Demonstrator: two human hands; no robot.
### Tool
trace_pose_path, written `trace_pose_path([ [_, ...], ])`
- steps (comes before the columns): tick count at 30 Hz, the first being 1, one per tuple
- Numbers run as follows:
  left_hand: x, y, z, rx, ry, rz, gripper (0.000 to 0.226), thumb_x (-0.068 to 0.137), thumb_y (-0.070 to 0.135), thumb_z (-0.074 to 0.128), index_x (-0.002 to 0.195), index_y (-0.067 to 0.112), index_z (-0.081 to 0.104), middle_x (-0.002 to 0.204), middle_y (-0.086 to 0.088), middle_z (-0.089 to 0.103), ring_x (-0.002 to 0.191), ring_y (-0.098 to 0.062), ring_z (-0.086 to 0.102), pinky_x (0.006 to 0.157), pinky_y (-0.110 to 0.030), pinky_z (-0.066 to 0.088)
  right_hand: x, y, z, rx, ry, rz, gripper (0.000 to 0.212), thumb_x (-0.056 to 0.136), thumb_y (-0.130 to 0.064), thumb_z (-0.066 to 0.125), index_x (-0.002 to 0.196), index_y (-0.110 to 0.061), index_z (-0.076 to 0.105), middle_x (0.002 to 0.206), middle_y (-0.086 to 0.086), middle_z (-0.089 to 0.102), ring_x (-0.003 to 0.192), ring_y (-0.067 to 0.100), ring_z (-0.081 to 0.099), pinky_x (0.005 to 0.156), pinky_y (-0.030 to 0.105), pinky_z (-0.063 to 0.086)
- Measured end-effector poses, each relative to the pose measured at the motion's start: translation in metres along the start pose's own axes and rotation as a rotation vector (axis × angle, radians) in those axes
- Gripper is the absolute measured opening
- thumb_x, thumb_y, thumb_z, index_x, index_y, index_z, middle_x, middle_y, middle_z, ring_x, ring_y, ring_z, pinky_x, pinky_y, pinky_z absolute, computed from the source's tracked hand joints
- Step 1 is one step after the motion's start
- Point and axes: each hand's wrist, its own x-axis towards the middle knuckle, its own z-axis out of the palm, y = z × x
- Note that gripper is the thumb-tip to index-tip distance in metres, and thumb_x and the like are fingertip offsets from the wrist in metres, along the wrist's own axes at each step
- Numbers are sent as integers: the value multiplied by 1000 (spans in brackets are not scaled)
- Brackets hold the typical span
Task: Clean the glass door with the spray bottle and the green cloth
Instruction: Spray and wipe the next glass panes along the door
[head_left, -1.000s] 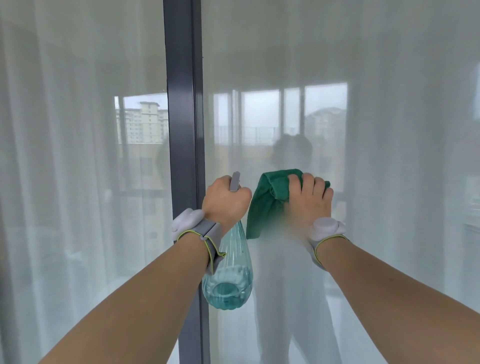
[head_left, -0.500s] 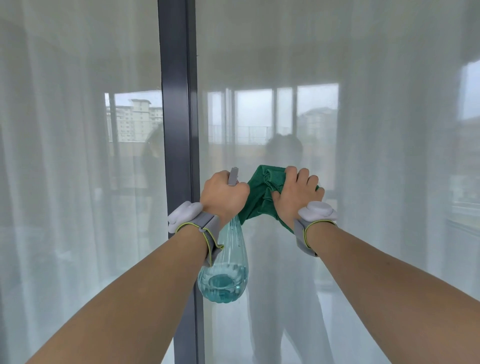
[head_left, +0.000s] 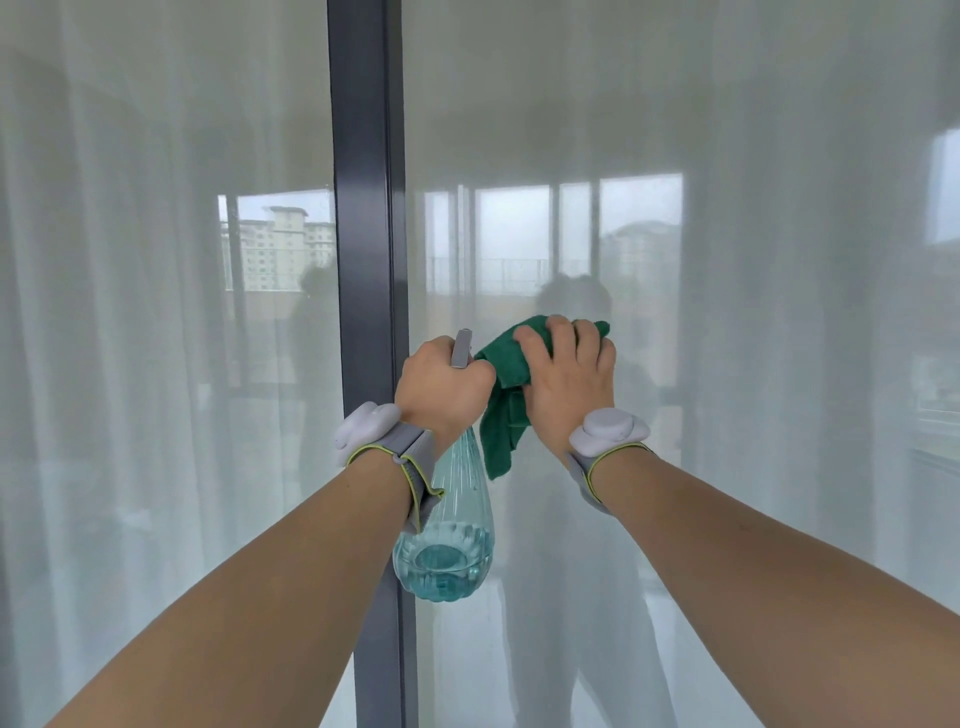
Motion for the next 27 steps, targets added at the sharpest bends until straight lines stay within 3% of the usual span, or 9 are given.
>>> trace_pose_path([
  [2,4,0,0,4,4,-9,21,67,29,49,77,11,51,71,-2,48,63,-23,41,60,-31,37,2,-7,11,-13,-70,-52,54,66,-15,69,118,-21,54,115,9,52,102,33,44,84,45,37],
  [4,10,-3,1,14,7,-3,13,80,22,55,76,12,49,71,-1,47,63,-23,40,60,-31,36,-2,-13,22,-46,-135,-71,53,63,-16,72,114,-22,56,112,8,52,102,33,45,83,44,37],
  [10,27,-12,12,58,32,-8,16,87,12,55,74,13,46,71,0,46,62,-22,38,58,-30,33,-2,3,25,-57,-106,-103,48,68,-18,66,115,-20,56,113,8,53,102,33,46,81,43,32],
  [18,27,-4,40,106,49,-6,9,87,14,55,81,10,51,72,-2,48,62,-23,40,58,-30,34,-25,56,1,-78,-154,144,51,65,-17,66,114,-19,54,110,9,50,97,32,43,75,41,35],
  [27,-3,-34,69,60,67,-107,22,88,12,54,70,14,41,70,-2,45,59,-22,37,58,-30,32,-60,58,-11,28,-349,178,47,76,-25,60,122,-24,47,114,6,43,99,29,39,76,38,29],
])
